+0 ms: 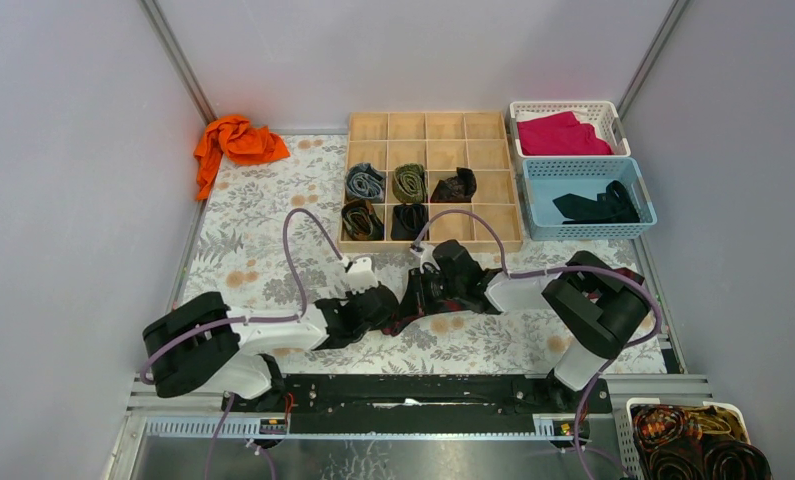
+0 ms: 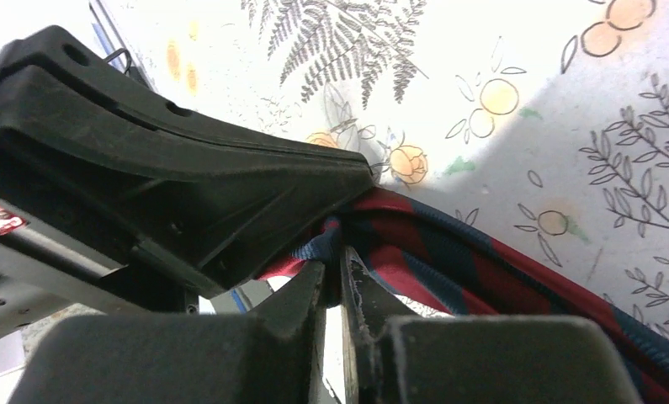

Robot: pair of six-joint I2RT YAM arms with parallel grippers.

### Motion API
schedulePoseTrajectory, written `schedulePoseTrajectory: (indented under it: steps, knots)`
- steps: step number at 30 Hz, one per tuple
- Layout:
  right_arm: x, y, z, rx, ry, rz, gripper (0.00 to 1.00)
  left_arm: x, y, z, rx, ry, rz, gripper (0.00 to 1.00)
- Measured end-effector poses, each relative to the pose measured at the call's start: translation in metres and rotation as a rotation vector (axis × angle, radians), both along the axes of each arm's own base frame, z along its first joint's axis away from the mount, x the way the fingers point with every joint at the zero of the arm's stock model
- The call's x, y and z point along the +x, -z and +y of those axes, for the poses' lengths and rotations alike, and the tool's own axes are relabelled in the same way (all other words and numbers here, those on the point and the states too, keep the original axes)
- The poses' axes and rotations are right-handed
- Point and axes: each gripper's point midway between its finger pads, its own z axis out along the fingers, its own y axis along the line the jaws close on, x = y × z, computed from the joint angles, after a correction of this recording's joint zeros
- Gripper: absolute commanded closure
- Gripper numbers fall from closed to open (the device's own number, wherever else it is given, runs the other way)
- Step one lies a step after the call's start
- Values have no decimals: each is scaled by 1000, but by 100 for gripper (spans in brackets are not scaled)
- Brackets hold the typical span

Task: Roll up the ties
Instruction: Roll the tie at the center of the board.

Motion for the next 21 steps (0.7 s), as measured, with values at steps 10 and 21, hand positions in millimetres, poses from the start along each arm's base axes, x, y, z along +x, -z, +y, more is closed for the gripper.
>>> schedulePoseTrajectory:
  steps: [10, 21]
  knots:
    - [-14, -8, -3, 15, -27, 18, 57, -2, 0, 1, -11, -92, 17, 100]
    - [-32, -37, -5, 32, -60, -32, 38, 22, -9, 86, 385, -340, -24, 100]
